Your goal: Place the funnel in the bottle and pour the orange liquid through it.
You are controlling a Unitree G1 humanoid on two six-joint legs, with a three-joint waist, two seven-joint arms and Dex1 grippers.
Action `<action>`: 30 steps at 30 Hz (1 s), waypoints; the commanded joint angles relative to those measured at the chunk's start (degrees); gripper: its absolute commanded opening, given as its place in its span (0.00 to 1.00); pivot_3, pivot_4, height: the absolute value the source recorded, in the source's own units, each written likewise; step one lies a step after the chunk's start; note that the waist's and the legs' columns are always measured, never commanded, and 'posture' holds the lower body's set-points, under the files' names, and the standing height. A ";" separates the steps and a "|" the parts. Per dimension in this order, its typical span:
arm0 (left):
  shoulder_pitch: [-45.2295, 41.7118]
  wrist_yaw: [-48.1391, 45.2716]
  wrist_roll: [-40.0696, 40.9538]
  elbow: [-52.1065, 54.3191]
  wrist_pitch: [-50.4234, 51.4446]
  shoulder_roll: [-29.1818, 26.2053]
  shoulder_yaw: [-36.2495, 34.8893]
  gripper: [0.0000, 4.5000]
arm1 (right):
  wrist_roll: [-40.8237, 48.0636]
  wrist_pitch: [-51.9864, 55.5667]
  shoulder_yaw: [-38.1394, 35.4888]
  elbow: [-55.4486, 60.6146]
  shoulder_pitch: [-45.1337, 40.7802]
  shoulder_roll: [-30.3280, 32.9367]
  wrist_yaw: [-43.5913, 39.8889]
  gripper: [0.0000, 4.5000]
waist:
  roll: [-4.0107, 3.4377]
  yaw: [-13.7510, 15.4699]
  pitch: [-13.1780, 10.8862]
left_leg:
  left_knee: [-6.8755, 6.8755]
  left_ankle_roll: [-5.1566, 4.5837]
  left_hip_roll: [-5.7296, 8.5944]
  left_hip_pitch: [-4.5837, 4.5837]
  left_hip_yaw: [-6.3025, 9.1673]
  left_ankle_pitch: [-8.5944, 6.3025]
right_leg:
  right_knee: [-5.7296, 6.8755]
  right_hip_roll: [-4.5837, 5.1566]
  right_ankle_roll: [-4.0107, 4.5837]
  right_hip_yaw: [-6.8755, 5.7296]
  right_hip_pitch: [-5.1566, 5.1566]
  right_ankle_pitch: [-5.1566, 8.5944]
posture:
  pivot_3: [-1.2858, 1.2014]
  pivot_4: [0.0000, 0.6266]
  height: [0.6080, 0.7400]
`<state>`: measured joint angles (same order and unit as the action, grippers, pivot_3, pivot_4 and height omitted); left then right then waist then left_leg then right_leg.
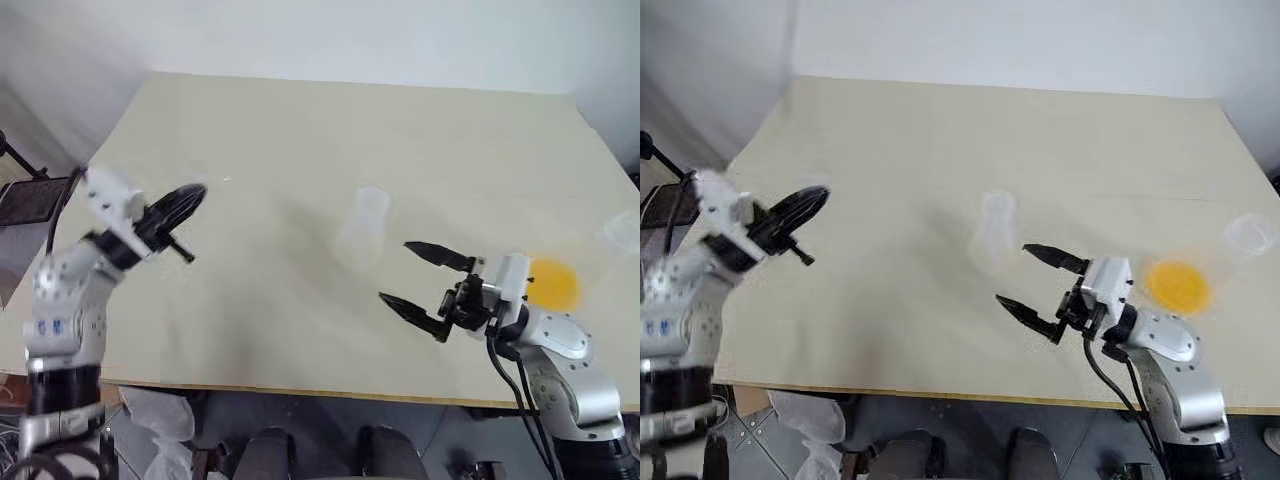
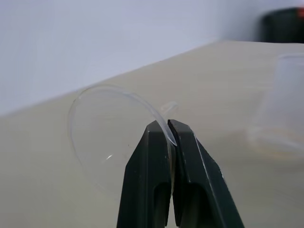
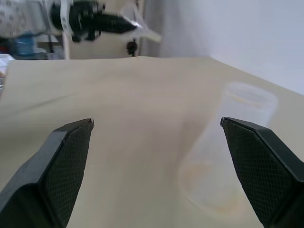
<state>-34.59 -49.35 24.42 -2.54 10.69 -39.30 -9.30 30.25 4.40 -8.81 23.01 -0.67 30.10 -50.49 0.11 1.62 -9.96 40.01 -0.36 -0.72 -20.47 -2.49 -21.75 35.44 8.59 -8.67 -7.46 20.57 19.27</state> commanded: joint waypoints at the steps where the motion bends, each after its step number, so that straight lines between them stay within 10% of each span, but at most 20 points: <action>1: -11.00 -8.26 -4.67 -6.31 -4.62 -0.06 7.20 0.01 | -0.52 -2.27 -3.77 2.61 2.70 -0.58 2.95 1.00 | 0.00 -0.20 0.00 | -0.01 0.00 0.01 -0.03 -0.12 0.00 | 0.00 0.00 0.00 -0.03 0.03 0.00 | 0.52 0.24 1.00; 10: -34.14 -20.63 -15.55 -29.21 -17.57 8.41 19.72 0.01 | -3.10 -4.28 -2.87 6.07 8.32 -3.49 8.35 1.00 | 0.04 -0.84 -0.04 | -0.12 0.00 -0.10 -0.09 -0.56 0.00 | -0.01 -0.04 -0.01 -0.06 0.29 0.01 | 0.52 0.24 1.00; 30: -48.17 -27.90 -25.56 -48.18 -26.72 18.18 25.14 0.01 | -6.41 -6.49 -0.08 8.23 11.94 -6.99 13.09 1.00 | 0.11 -0.26 -0.09 | 0.08 -0.02 -0.08 -0.75 -0.54 0.01 | 0.18 -0.01 -0.02 -0.10 0.92 0.00 | 0.52 0.24 1.00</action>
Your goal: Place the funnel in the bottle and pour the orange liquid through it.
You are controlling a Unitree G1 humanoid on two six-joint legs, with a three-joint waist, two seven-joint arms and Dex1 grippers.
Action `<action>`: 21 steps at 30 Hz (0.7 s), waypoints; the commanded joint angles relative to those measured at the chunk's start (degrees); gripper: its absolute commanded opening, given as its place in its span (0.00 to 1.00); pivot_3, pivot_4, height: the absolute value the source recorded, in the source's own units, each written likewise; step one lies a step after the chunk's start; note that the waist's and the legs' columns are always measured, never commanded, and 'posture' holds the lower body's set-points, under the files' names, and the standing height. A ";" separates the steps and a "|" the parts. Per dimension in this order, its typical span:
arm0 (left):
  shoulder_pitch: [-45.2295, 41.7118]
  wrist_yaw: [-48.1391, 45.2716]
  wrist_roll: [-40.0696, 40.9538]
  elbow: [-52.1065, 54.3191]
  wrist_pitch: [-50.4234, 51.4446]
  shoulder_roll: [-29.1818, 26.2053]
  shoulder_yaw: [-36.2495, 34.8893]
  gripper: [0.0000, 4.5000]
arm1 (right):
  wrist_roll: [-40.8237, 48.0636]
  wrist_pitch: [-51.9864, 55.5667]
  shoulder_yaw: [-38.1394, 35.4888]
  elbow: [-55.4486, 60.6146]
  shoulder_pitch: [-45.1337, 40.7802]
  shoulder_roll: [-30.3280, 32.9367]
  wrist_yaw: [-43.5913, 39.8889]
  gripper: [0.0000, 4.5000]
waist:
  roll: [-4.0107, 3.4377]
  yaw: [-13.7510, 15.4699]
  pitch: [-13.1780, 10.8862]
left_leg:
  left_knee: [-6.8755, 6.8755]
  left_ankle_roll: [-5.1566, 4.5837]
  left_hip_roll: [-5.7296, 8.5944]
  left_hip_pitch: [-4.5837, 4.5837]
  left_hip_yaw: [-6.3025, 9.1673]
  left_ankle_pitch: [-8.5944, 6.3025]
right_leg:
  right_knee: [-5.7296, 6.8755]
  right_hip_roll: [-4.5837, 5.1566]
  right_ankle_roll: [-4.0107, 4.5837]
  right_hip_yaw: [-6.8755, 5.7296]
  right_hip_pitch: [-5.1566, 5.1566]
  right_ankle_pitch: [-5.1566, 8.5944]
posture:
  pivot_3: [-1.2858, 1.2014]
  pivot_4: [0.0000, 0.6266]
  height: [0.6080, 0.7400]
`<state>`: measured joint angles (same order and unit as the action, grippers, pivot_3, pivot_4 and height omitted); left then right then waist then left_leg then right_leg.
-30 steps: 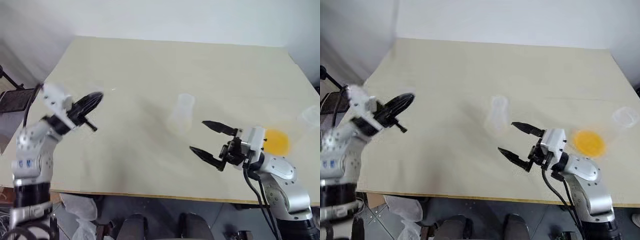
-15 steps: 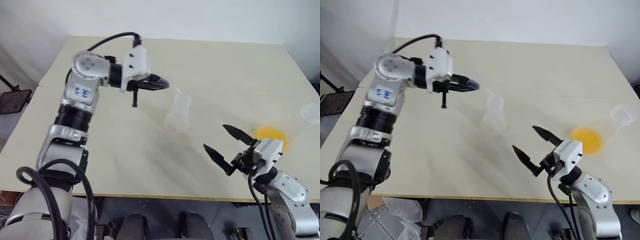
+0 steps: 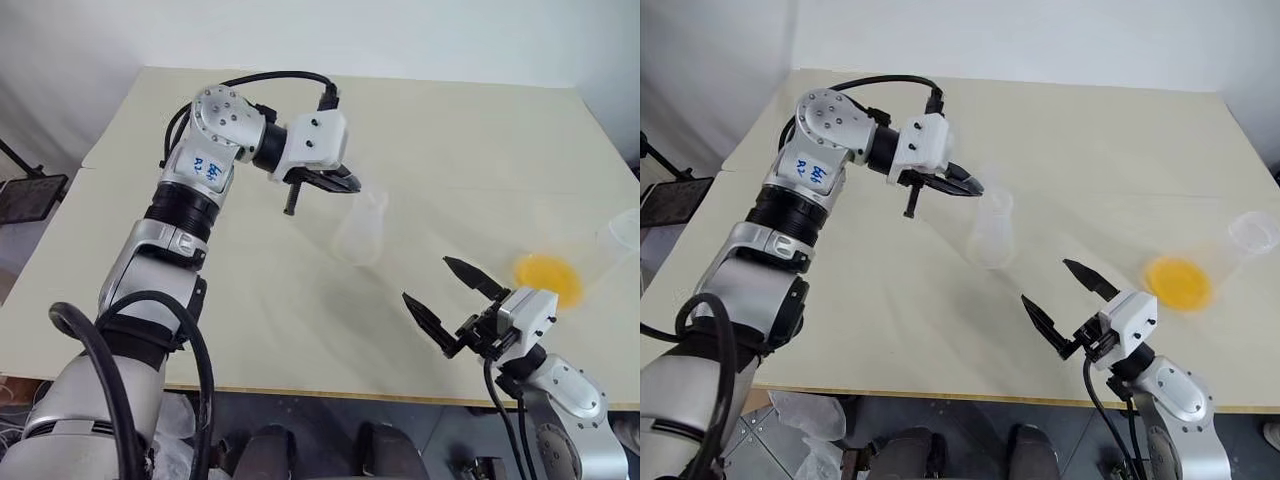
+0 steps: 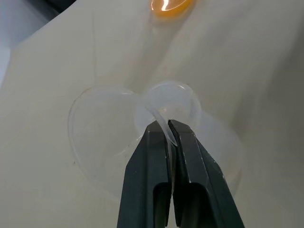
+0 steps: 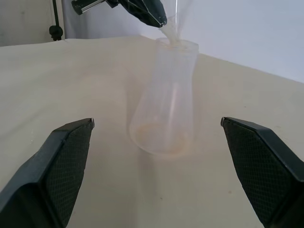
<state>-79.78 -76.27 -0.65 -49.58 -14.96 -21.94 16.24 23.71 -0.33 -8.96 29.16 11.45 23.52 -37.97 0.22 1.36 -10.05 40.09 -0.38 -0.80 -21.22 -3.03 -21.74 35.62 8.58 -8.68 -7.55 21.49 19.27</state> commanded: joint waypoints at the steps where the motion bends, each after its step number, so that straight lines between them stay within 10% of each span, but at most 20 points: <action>1: -3.50 -1.14 -0.73 -1.90 -0.91 1.07 -0.41 0.01 | 0.02 -1.87 0.16 1.99 -0.22 -0.48 0.63 1.00 | 0.00 -0.02 0.00 | 0.00 0.00 0.00 0.00 0.00 0.00 | 0.00 0.00 0.00 0.00 0.00 0.00 | 0.52 0.24 1.00; 5: -4.64 -1.95 -1.02 -3.69 0.42 1.86 -0.82 0.15 | -0.29 -2.22 0.46 1.78 -0.26 -0.59 0.84 1.00 | 0.00 -0.06 0.00 | 0.00 0.00 -0.01 0.01 -0.01 0.00 | 0.00 0.00 0.00 0.00 0.00 0.00 | 0.52 0.24 1.00; 17: -0.37 -4.29 7.53 -2.17 11.66 3.43 -9.31 0.97 | -0.41 -2.81 -0.45 1.61 -0.56 -0.14 1.46 1.00 | 0.00 -0.22 0.00 | 0.02 -0.01 -0.02 0.03 0.02 0.01 | 0.05 0.00 0.00 0.00 0.00 0.00 | 0.52 0.24 1.00; 21: 4.60 -4.92 15.37 0.77 21.70 1.82 -16.47 0.99 | 3.62 -2.83 -4.86 4.55 0.50 -0.91 3.53 1.00 | 0.00 -0.47 0.00 | 0.06 -0.01 -0.03 0.04 0.06 0.01 | 0.15 0.01 0.00 0.00 0.00 0.00 | 0.52 0.24 1.00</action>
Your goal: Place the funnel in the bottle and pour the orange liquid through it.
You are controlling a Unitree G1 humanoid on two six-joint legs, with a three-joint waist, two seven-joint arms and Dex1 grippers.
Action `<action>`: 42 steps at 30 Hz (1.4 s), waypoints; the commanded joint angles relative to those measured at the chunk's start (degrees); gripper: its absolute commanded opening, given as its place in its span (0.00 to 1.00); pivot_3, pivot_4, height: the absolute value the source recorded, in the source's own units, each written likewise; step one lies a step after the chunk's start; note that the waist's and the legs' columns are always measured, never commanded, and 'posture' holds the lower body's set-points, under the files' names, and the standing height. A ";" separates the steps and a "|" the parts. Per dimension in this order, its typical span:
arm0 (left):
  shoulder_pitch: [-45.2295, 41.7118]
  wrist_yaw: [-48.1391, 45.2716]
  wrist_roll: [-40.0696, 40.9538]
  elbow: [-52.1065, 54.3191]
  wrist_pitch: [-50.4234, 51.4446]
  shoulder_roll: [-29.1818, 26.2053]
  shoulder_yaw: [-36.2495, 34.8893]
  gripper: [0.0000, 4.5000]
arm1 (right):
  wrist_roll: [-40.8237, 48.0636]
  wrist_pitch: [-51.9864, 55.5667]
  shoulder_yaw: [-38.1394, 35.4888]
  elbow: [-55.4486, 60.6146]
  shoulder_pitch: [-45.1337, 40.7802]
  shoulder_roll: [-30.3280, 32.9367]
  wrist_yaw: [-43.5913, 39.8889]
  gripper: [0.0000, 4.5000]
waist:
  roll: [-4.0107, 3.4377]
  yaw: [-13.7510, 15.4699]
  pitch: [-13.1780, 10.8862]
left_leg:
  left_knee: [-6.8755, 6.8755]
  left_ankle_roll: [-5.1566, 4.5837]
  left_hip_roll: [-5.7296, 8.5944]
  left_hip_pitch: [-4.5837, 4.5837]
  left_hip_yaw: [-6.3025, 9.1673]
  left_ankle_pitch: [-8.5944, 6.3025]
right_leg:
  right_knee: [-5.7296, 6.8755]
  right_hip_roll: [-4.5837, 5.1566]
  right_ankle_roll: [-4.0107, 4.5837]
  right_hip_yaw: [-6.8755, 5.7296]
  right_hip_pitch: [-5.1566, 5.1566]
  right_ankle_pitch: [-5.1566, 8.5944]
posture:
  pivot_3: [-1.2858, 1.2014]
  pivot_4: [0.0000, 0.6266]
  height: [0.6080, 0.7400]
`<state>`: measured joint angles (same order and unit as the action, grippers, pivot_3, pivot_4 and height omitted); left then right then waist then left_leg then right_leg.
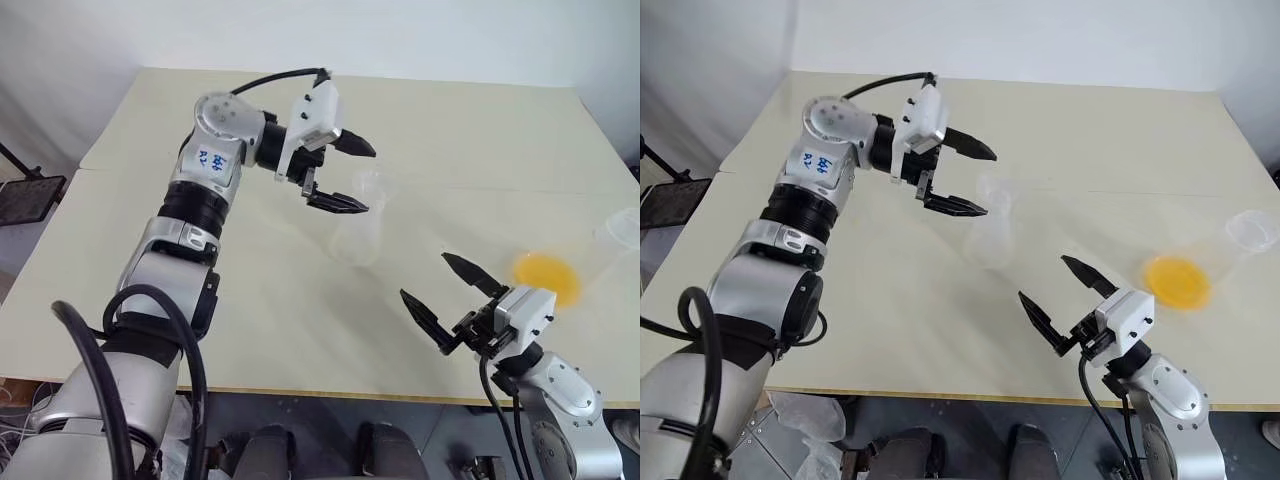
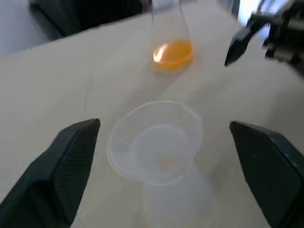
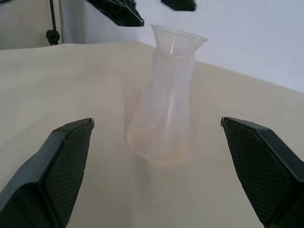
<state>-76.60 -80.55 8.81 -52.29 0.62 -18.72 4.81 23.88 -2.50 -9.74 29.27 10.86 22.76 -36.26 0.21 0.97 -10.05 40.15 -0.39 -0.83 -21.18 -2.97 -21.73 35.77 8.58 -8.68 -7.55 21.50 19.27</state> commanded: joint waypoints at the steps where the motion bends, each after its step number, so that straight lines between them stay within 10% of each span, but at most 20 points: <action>1: 2.80 -1.15 7.11 4.62 6.74 -1.97 -6.21 0.99 | 3.70 -0.09 -4.98 5.13 1.99 0.26 2.08 1.00 | 0.00 -0.15 0.00 | 0.02 0.00 0.00 0.00 0.01 0.00 | 0.04 0.01 0.00 0.00 0.00 0.00 | 0.52 0.24 1.00; 16: 30.00 1.74 11.77 23.29 3.26 -8.04 -10.05 0.99 | 12.56 1.46 -25.84 5.54 20.57 -6.23 11.79 1.00 | -0.03 -0.72 0.02 | 0.14 0.00 0.00 0.10 0.07 0.00 | 0.21 0.03 0.01 0.13 -0.06 0.00 | 0.52 0.24 1.00; 42: 38.85 9.15 17.50 40.87 12.31 -5.82 -8.42 0.99 | 15.22 21.33 -28.91 -9.34 -6.05 9.58 21.74 1.00 | -0.13 -1.02 0.08 | 0.16 -0.02 0.01 0.14 -0.03 0.01 | 0.21 0.02 0.01 0.38 -0.04 0.00 | 0.52 0.24 1.00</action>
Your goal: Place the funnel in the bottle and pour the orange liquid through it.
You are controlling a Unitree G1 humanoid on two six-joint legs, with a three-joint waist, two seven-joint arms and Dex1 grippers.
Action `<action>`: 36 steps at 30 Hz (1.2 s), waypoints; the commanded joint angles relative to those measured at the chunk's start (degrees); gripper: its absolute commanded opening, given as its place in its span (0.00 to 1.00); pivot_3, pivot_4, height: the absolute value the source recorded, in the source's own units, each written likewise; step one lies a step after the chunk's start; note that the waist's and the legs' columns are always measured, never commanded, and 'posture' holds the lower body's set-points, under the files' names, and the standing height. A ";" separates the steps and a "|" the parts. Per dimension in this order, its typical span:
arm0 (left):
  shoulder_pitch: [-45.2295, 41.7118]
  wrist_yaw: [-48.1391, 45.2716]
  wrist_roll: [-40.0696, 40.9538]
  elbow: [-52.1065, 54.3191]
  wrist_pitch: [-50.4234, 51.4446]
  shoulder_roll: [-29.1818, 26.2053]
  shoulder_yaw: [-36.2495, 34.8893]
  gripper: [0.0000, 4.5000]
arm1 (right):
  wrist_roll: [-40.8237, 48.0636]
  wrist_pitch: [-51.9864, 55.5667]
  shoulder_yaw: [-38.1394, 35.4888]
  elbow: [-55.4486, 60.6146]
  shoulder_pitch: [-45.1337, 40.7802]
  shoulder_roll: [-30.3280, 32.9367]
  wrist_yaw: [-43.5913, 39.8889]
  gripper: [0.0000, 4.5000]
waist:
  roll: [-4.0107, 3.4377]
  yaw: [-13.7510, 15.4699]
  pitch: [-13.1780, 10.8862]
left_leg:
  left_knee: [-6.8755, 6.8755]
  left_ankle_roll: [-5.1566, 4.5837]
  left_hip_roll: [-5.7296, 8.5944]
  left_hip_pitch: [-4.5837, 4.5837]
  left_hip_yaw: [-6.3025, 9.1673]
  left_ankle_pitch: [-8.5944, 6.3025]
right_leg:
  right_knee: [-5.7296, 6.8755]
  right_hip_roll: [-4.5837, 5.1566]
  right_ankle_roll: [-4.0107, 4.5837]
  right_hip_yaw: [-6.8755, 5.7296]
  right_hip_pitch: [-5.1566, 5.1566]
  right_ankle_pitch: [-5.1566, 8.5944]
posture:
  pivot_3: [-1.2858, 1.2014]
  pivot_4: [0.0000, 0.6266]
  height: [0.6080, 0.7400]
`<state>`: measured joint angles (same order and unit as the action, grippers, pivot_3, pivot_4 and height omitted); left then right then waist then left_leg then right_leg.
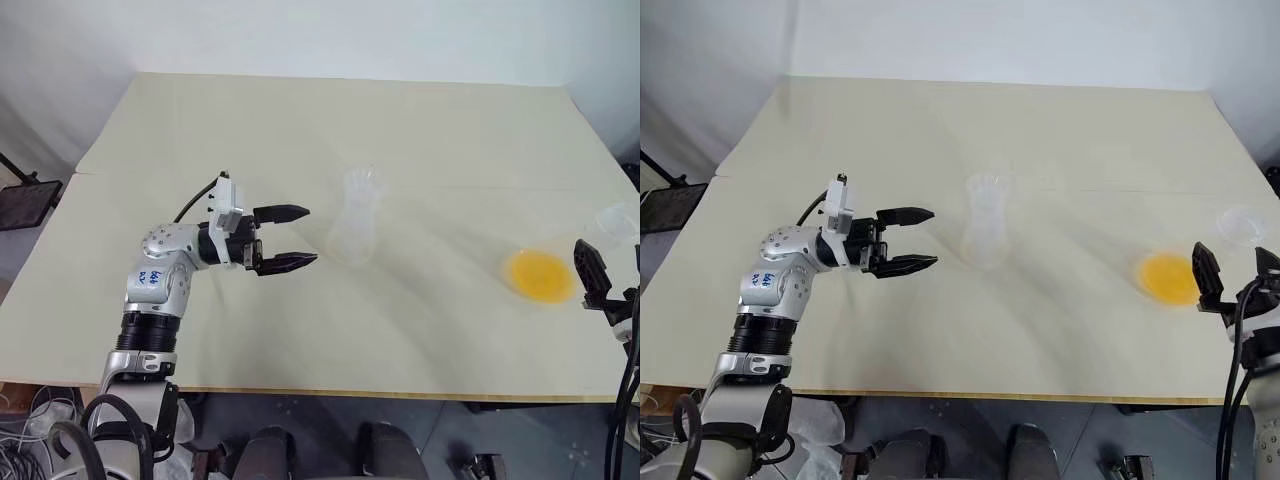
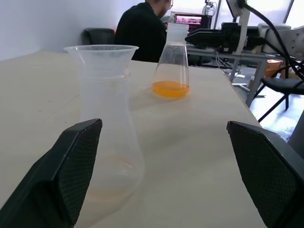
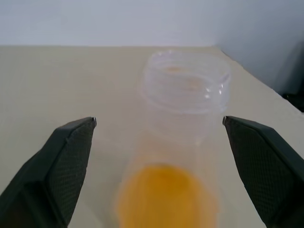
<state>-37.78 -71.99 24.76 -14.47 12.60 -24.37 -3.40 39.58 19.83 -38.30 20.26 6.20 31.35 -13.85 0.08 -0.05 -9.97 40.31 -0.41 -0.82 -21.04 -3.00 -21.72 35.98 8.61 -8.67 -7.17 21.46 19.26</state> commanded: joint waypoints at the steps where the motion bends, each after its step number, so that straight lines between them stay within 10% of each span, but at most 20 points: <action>1: 0.18 0.77 1.63 3.38 0.48 -0.22 -0.18 0.99 | -0.78 -0.90 -0.18 -1.02 -2.18 1.02 -0.94 1.00 | 0.00 -0.01 0.00 | 0.00 0.00 0.00 0.00 0.00 0.00 | 0.00 0.00 0.00 -0.01 0.00 0.00 | 0.52 0.24 1.00; 19: 0.29 2.54 1.90 4.62 -0.47 0.46 -0.06 0.99 | -3.06 -0.31 1.53 -14.21 -14.60 3.22 -5.76 1.00 | -0.02 -0.06 0.01 | 0.01 0.00 0.00 -0.03 -0.06 0.00 | 0.00 0.00 0.00 -0.04 0.00 0.00 | 0.52 0.24 1.00; 27: 0.91 3.13 2.01 5.16 -0.75 0.81 -0.27 1.00 | -4.17 -1.83 2.34 -15.00 -16.06 2.01 -7.52 0.54 | -0.02 -0.09 0.01 | 0.01 0.00 0.00 -0.03 -0.07 0.00 | 0.00 0.00 0.00 -0.04 0.01 0.00 | 0.52 0.24 1.00; 36: 1.09 3.45 1.80 4.24 -1.68 0.34 -0.56 1.00 | -5.22 -2.91 6.49 -10.90 -21.44 1.89 -7.32 0.54 | -0.06 -0.28 0.00 | 0.01 0.00 -0.02 -0.02 -0.05 0.00 | 0.01 0.00 0.00 -0.03 0.03 0.00 | 0.52 0.24 1.00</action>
<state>-36.34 -68.56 25.44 -11.74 11.80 -23.67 -3.35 34.53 18.77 -32.08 4.93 -13.74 31.92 -20.74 0.03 -0.32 -9.97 40.31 -0.41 -0.85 -21.06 -3.05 -21.72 35.98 8.60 -8.67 -7.21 21.49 19.26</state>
